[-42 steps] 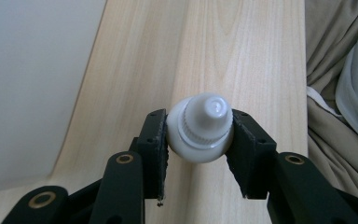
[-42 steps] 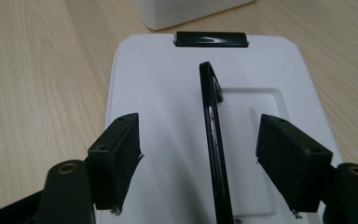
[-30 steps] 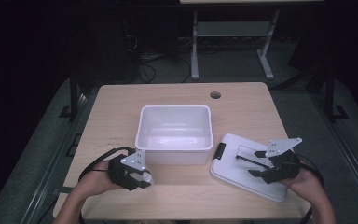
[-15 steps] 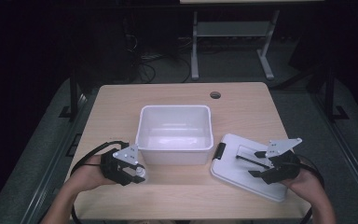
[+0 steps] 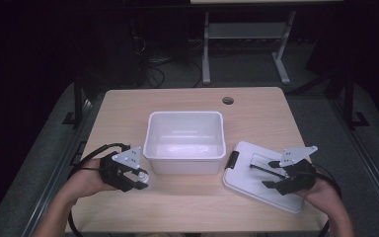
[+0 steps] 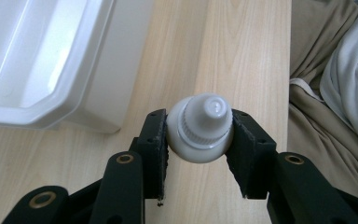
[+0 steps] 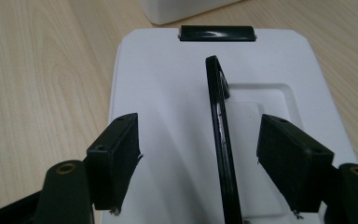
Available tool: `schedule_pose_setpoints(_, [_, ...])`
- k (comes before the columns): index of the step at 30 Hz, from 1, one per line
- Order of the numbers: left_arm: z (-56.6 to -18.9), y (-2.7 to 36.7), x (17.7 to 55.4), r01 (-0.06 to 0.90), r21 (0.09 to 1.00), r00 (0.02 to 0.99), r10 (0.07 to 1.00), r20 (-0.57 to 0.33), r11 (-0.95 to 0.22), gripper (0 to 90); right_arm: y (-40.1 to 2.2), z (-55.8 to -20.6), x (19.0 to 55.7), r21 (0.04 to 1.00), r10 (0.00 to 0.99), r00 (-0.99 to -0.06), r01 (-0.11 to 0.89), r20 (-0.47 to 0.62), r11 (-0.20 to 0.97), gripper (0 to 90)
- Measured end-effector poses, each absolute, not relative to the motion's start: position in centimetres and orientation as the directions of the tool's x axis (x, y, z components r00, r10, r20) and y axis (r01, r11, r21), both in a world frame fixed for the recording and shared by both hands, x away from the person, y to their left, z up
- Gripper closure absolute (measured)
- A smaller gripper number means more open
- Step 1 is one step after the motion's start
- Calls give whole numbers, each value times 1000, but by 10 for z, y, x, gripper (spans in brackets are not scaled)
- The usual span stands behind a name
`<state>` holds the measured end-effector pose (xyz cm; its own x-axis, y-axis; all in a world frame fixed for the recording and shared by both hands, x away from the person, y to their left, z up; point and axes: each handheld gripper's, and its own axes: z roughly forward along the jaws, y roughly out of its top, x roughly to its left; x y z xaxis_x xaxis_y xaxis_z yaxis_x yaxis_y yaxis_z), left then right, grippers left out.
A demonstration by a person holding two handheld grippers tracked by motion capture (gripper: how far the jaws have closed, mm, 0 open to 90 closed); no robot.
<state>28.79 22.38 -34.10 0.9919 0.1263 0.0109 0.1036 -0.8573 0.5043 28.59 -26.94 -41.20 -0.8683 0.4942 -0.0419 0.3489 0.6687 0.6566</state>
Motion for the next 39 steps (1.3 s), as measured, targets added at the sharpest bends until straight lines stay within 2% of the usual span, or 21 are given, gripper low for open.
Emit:
schedule_pose_setpoints(23, [-294, 225, 306, 100, 498, 989, 139, 42, -861, 599, -270, -408, 285, 668, 496, -867, 342, -46, 660, 285])
schedule_pose_setpoints(39, [-271, 207, 334, 78, 499, 989, 132, 73, -863, 599, -272, -408, 285, 678, 500, -866, 350, -30, 647, 285])
